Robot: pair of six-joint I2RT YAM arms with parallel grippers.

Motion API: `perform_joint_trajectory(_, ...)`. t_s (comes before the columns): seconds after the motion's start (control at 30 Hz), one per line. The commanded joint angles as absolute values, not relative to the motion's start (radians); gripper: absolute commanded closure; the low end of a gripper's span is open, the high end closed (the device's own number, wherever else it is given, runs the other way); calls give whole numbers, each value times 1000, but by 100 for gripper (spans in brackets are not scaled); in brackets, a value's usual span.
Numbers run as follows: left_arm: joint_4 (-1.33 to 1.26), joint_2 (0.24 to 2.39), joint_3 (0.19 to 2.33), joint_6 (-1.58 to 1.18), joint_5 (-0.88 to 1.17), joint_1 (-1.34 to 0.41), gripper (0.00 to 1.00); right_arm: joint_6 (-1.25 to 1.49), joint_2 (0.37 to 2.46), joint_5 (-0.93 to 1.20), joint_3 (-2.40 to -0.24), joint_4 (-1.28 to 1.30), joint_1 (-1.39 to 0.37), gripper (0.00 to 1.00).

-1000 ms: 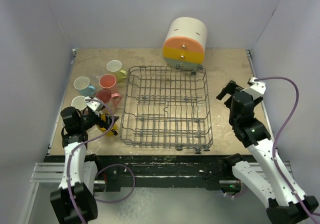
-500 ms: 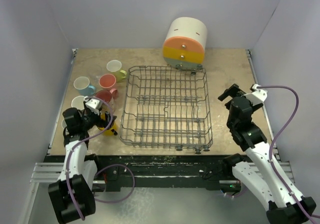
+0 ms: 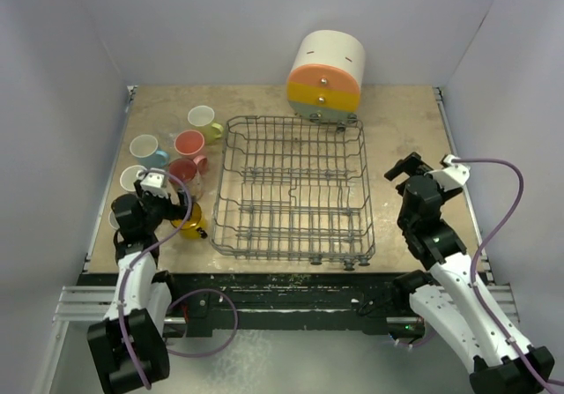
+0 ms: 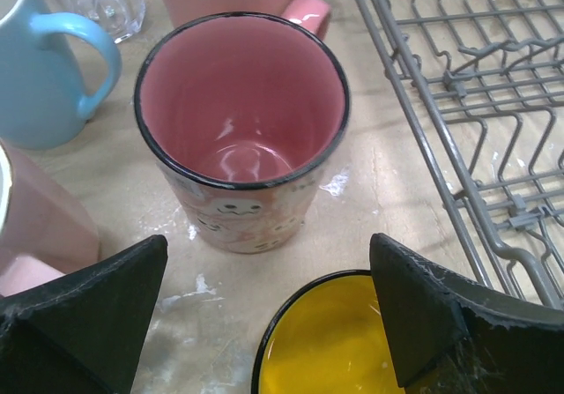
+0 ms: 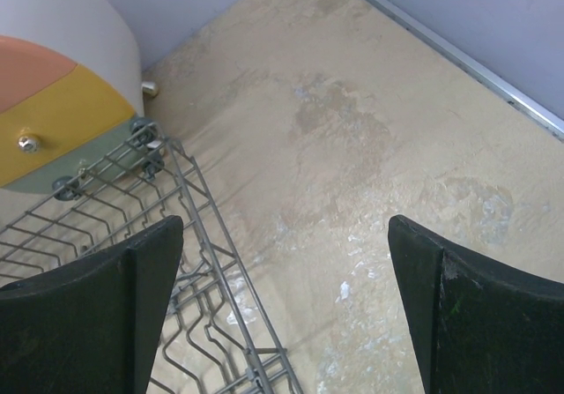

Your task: Unload the cups from the dish rack

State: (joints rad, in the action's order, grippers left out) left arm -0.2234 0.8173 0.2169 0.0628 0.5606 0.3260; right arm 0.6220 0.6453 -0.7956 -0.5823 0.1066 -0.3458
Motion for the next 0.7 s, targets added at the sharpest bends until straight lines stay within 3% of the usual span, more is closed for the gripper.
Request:
perform_joint_trajectory(0.0,-304,706,156,43,589,328,1,624,627,-856,-583,45,-342,0)
perform_joint_trajectory(0.17,-293,702,161,51,597,327,1,631,617,-866,-566,41,-342,0)
perform_joint_trajectory(0.3,-242,711,198,126,788,327,1,657,622,-871,-557,48,-342,0)
perform_joint_trajectory(0.37,-180,719,221,129,762,327,1,674,629,-869,-552,46,-342,0)
perform_joint_trajectory(0.5,-283,702,167,-12,430,328,1,684,640,-865,-564,51,-342,0)
perform_joint_trajectory(0.67,-279,577,107,18,489,313,1,653,614,-878,-563,34,-342,0)
